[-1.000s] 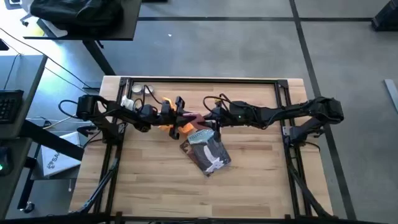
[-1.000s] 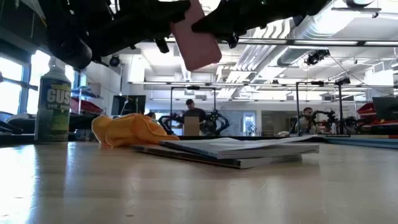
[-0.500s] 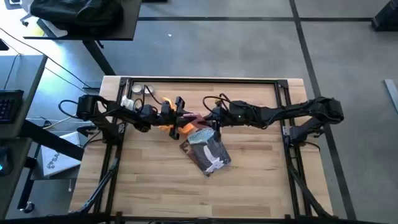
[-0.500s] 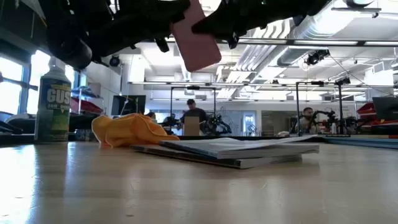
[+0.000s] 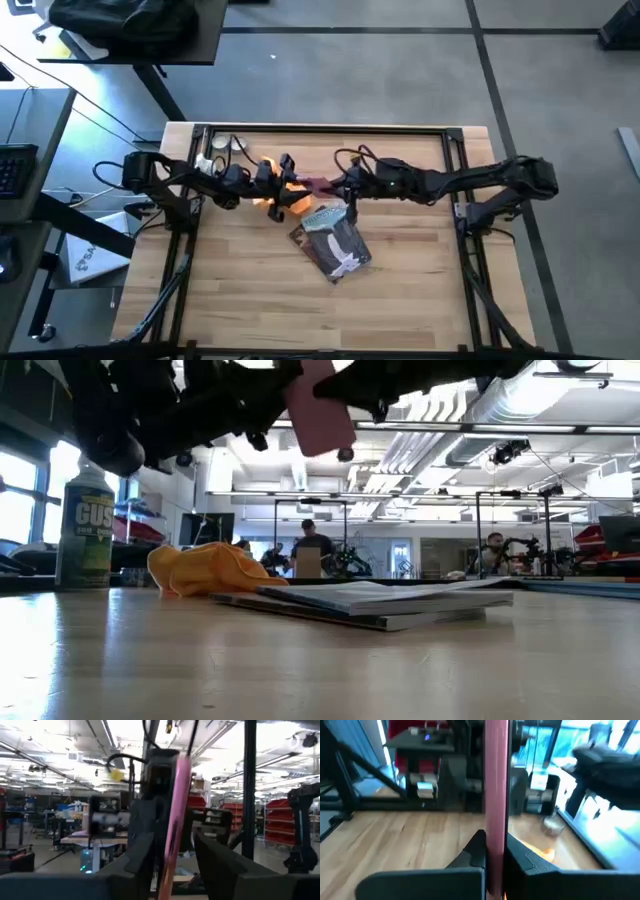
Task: Apply microfiber cloth
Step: Spray the cellphone using the spray bottle
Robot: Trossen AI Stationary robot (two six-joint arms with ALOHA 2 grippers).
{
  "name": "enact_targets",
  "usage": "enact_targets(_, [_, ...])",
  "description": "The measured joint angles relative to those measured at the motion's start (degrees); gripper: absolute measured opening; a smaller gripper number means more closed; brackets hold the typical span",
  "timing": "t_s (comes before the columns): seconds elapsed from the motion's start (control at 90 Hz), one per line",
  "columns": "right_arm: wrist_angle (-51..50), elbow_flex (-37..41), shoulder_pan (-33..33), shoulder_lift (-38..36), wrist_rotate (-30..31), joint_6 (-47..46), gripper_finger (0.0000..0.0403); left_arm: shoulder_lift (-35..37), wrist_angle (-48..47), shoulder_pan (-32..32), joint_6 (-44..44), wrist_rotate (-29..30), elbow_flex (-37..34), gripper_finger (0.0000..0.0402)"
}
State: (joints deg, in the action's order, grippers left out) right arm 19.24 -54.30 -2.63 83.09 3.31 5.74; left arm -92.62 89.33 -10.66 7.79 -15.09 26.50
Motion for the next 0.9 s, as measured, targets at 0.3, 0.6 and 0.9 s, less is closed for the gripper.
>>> enact_targets(0.3, [5.84,-0.02,0.02,-0.39,-0.11,0.80,0.0000,0.00,-7.63,0.02,-2.44,2.77,1.35,0.0124])
enact_targets(0.6, [6.17,-0.02,0.07,-0.18,-0.41,0.17,0.0000,-0.02,-16.15,1.96,-6.09,3.96,5.07,0.0074])
enact_targets(0.9, [3.79,-0.02,-0.17,-0.18,-0.48,-3.94,0.0015,-0.04,-19.12,2.01,-6.86,3.79,5.14,0.0014])
